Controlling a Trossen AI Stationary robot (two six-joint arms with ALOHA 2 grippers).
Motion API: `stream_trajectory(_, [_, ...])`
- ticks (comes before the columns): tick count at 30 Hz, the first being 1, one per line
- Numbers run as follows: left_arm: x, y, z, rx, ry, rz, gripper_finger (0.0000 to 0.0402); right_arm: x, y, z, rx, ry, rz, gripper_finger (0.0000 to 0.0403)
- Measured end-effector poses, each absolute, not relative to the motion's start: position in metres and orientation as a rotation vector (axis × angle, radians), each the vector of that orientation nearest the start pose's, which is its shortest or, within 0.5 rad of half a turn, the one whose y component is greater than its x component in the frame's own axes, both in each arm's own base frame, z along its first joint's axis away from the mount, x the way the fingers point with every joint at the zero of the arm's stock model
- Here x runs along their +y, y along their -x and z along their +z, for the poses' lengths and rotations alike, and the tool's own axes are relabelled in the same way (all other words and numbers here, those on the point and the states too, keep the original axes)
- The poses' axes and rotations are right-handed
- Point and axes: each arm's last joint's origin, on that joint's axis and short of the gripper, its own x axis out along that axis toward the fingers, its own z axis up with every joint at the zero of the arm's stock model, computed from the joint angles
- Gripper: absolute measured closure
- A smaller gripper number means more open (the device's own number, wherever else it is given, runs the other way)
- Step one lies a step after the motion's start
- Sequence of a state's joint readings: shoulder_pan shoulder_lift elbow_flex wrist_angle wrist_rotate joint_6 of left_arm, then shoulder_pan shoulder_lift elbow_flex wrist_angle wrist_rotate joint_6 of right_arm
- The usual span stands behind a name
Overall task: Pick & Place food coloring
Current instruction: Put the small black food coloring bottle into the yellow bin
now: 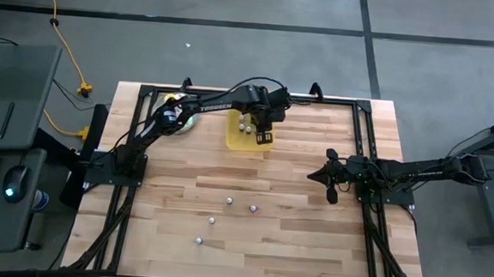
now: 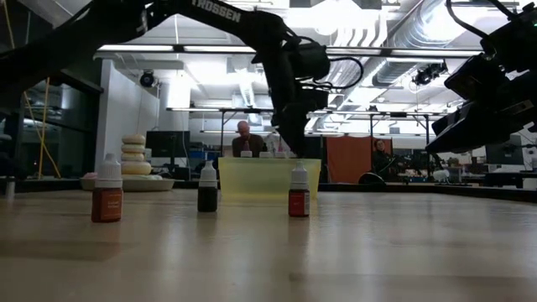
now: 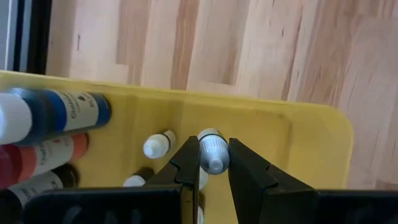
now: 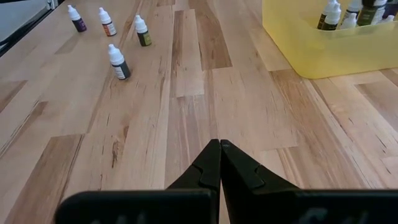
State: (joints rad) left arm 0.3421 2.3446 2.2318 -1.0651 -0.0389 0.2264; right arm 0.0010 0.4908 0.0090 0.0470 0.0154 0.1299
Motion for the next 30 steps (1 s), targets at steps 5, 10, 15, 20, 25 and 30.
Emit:
stream_trajectory(5, [0.164, -0.461, 0.233, 1.225, 0.004, 0.205, 0.0353, 0.000, -0.120, 0.127, 0.433, -0.124, -0.043, 0.0402])
stream_trajectory(10, [0.165, -0.462, 0.226, 1.242, 0.015, 0.221, 0.0353, 0.000, -0.120, 0.127, 0.432, -0.124, -0.043, 0.0402])
stream_trajectory(15, [0.167, -0.466, 0.216, 1.249, 0.011, 0.242, 0.0353, 0.000, -0.120, 0.127, 0.432, -0.124, -0.043, 0.0402])
stream_trajectory(20, [0.168, -0.469, 0.210, 1.243, 0.016, 0.250, 0.0353, 0.000, -0.120, 0.127, 0.432, -0.124, -0.043, 0.0402])
stream_trajectory(25, [0.168, -0.472, 0.205, 1.241, 0.022, 0.248, 0.0353, 0.000, -0.120, 0.127, 0.432, -0.124, -0.042, 0.0402])
stream_trajectory(30, [0.169, -0.473, 0.199, 1.245, 0.023, 0.248, 0.0353, 0.000, -0.120, 0.127, 0.431, -0.124, -0.043, 0.0402])
